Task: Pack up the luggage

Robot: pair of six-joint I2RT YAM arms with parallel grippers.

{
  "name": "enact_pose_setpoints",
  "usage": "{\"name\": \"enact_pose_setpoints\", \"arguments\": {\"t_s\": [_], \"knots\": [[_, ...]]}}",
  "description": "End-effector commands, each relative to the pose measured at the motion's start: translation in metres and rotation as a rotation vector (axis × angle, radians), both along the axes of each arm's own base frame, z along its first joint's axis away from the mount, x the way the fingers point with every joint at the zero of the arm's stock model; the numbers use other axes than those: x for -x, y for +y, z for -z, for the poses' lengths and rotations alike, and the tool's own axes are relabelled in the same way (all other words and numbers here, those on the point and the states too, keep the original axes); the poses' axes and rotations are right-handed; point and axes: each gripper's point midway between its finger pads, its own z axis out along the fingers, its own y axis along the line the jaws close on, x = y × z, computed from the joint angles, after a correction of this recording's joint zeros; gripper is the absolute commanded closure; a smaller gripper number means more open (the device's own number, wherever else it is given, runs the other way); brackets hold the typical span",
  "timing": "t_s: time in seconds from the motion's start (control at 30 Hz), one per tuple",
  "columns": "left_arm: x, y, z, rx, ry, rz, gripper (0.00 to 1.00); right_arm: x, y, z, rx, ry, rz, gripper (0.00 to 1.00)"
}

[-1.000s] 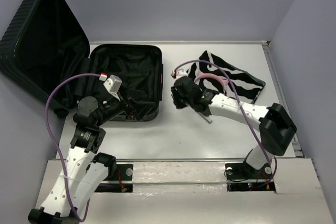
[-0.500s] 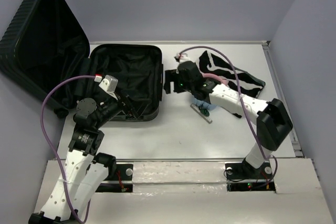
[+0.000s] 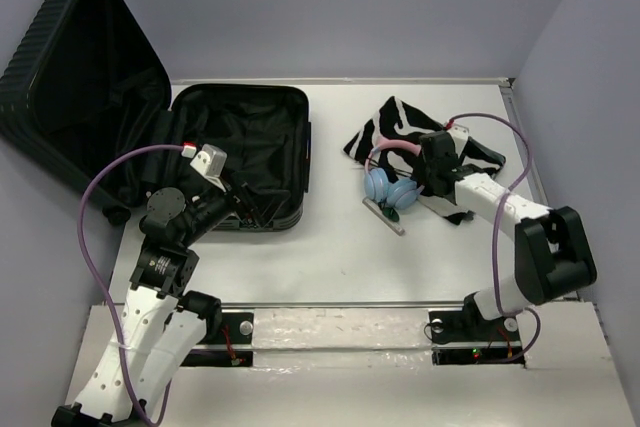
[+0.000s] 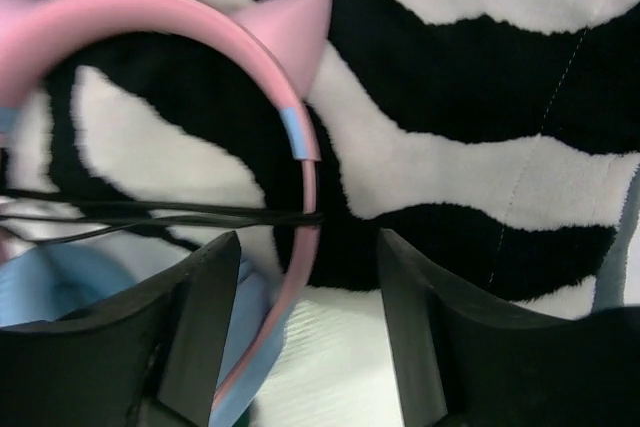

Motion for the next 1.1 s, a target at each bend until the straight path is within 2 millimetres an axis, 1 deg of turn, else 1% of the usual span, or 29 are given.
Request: {"name": "enact_pose_setpoints", "arguments": {"t_s": [0.0,0.03,0.07,0.17,0.23,0.3,0.37,0.43,0.47,0.5,0.57,0.6,0.63,0.67,0.7,0.73,0.77,0.8,0.83,0.93,1.0,1.03,1.07], "knots": [[0.003,-0.001,-0.027,0.014,-0.081,0.009,0.01,-0.024,-0.003,0.009,-0.003,-0.004,0.021,0.42],[0.003,-0.001,-0.027,0.013,-0.083,0.009,0.01,-0.027,-0.002,0.01,-0.002,-0.004,0.019,0.46],[0.003,-0.001,-0.027,0.013,-0.083,0.009,0.01,-0.028,-0.002,0.012,0.002,0.001,0.021,0.52],[0.004,0.0,-0.027,0.013,-0.084,0.009,0.01,-0.031,-0.002,0.016,0.002,0.006,0.027,0.62],[0.004,-0.001,-0.027,0.014,-0.086,0.011,0.01,-0.031,-0.002,0.019,0.004,0.012,0.03,0.65],[0.003,0.0,-0.028,0.014,-0.086,0.009,0.01,-0.03,-0.002,0.019,0.002,0.011,0.029,0.76],[0.004,-0.001,-0.028,0.014,-0.086,0.011,0.01,-0.03,-0.002,0.014,-0.002,-0.004,0.03,0.84],[0.004,-0.001,-0.028,0.014,-0.086,0.011,0.01,-0.03,-0.002,0.006,-0.003,-0.022,0.024,0.89],[0.004,-0.001,-0.028,0.014,-0.086,0.011,0.01,-0.031,-0.002,-0.004,-0.011,-0.047,0.021,0.92],[0.004,-0.001,-0.028,0.014,-0.086,0.012,0.01,-0.032,0.002,-0.009,-0.025,-0.056,0.006,0.93],[0.004,0.0,-0.028,0.014,-0.09,0.009,0.01,-0.034,0.007,-0.025,-0.057,-0.091,-0.014,0.93],[0.004,0.0,-0.029,0.012,-0.093,0.004,0.01,-0.034,0.015,-0.041,-0.102,-0.133,-0.039,0.93],[0.004,0.001,-0.029,0.012,-0.096,0.001,0.01,-0.034,0.019,-0.052,-0.127,-0.158,-0.052,0.93],[0.003,0.001,-0.029,0.011,-0.094,-0.002,0.01,-0.033,0.025,-0.072,-0.169,-0.205,-0.083,0.93],[0.003,0.002,-0.029,0.012,-0.094,-0.006,0.01,-0.033,0.029,-0.084,-0.201,-0.237,-0.093,0.93],[0.003,0.002,-0.029,0.011,-0.093,-0.006,0.01,-0.03,0.034,-0.108,-0.238,-0.292,-0.119,0.93],[0.003,0.002,-0.029,0.012,-0.094,-0.006,0.01,-0.029,0.036,-0.108,-0.247,-0.291,-0.126,0.93],[0.003,0.002,-0.029,0.011,-0.093,-0.006,0.01,-0.027,0.038,-0.131,-0.269,-0.346,-0.146,0.93],[0.003,0.002,-0.029,0.011,-0.093,-0.008,0.01,-0.024,0.041,-0.141,-0.284,-0.372,-0.161,0.93],[0.003,0.003,-0.03,0.013,-0.097,-0.011,0.01,-0.017,0.066,-0.173,-0.378,-0.436,-0.266,0.93],[0.002,0.004,-0.029,0.011,-0.091,-0.019,0.01,-0.014,0.094,-0.189,-0.441,-0.462,-0.356,0.93],[0.001,0.005,-0.029,0.013,-0.09,-0.029,0.01,-0.008,0.122,-0.201,-0.477,-0.477,-0.424,0.93],[0.0,0.006,-0.028,0.01,-0.085,-0.037,0.01,-0.009,0.14,-0.198,-0.486,-0.462,-0.458,0.93]]}}
